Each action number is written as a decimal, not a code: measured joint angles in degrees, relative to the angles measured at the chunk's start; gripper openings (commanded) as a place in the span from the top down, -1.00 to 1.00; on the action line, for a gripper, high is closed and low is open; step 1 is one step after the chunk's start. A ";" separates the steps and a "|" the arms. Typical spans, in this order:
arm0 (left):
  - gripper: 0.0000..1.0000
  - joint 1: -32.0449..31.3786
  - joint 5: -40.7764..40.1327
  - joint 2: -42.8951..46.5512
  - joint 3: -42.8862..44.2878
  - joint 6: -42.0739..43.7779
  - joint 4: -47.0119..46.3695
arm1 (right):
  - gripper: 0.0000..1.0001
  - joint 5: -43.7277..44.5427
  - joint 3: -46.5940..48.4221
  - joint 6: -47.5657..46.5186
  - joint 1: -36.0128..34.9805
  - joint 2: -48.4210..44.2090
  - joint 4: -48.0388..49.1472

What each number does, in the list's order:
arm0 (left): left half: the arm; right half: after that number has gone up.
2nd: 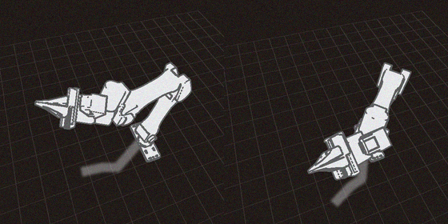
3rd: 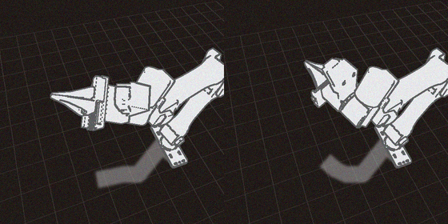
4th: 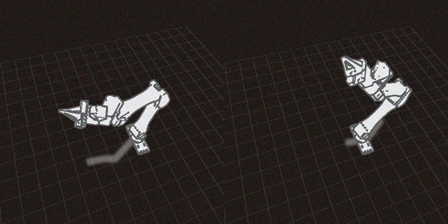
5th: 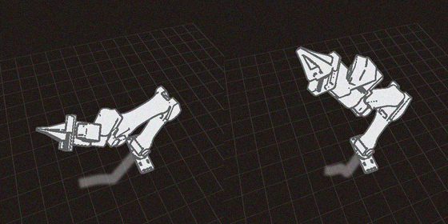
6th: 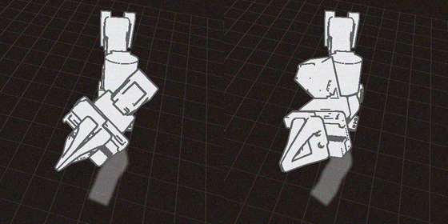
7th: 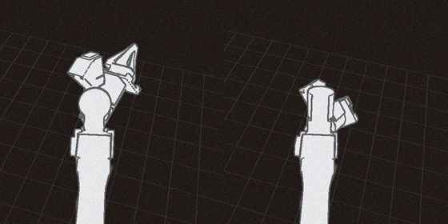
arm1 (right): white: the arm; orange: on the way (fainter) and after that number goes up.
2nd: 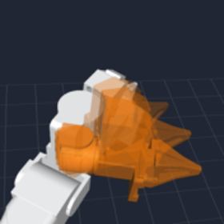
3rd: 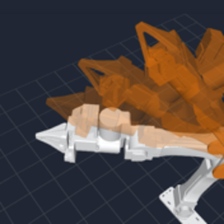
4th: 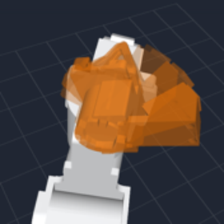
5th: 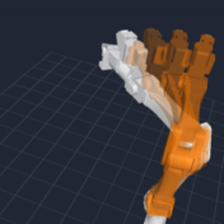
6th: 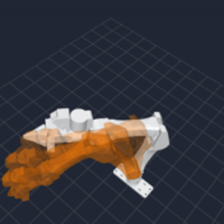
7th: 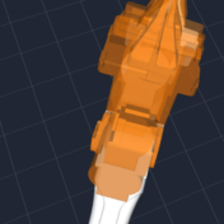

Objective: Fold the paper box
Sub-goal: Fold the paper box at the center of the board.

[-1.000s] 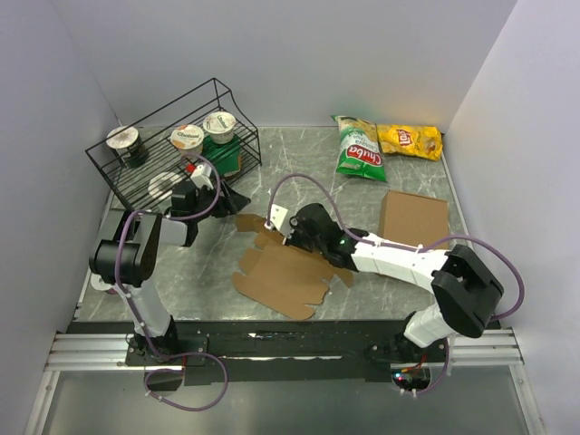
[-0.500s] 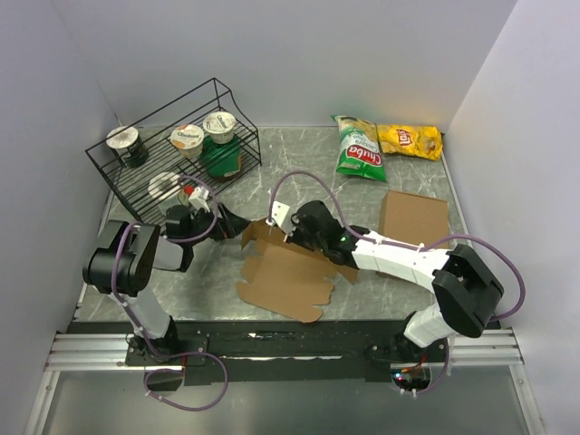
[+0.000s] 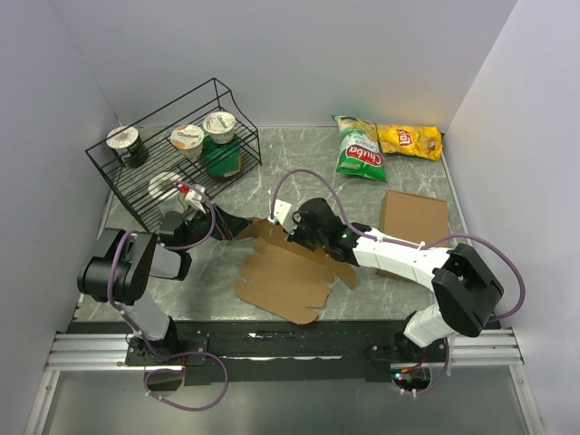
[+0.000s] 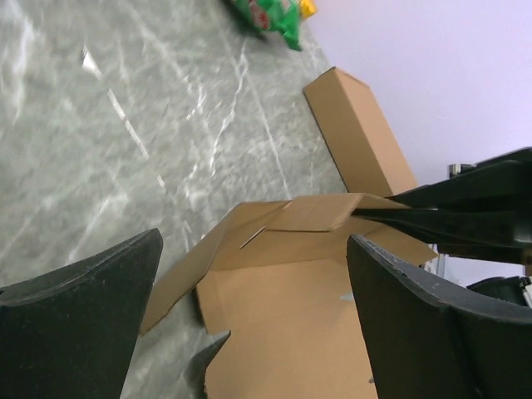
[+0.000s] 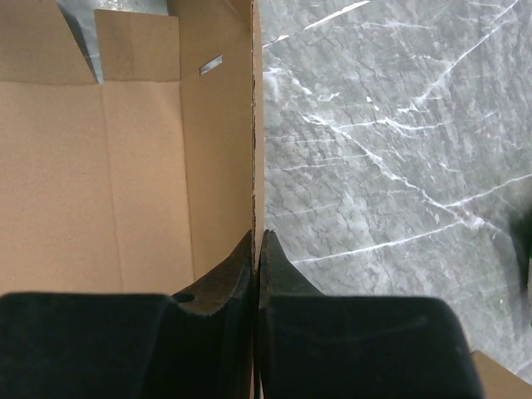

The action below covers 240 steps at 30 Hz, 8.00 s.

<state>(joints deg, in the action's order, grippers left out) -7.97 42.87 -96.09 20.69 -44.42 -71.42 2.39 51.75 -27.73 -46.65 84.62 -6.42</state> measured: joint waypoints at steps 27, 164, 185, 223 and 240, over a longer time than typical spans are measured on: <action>0.70 -10.36 -16.68 7.85 6.16 23.10 29.55 | 0.20 -0.72 1.14 2.32 0.57 1.01 -2.86; -0.64 -7.26 -27.69 29.68 6.40 13.09 52.85 | 1.00 26.53 -10.64 -5.16 -19.91 -7.69 8.07; -0.08 -15.02 -37.22 48.09 -7.65 1.14 58.88 | 1.00 27.56 -9.62 0.81 -22.58 -7.48 6.32; 0.27 -20.41 -29.73 10.34 -4.83 2.21 24.98 | 1.00 26.62 -9.31 2.58 -22.58 -7.80 5.64; -0.04 -22.93 -33.81 26.73 -6.19 2.82 34.56 | 1.00 26.99 -8.68 2.82 -22.21 -6.99 5.53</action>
<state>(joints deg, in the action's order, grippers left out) -30.89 9.06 -69.36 14.50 -41.60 -36.86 29.39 43.07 -24.91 -68.86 77.62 -0.89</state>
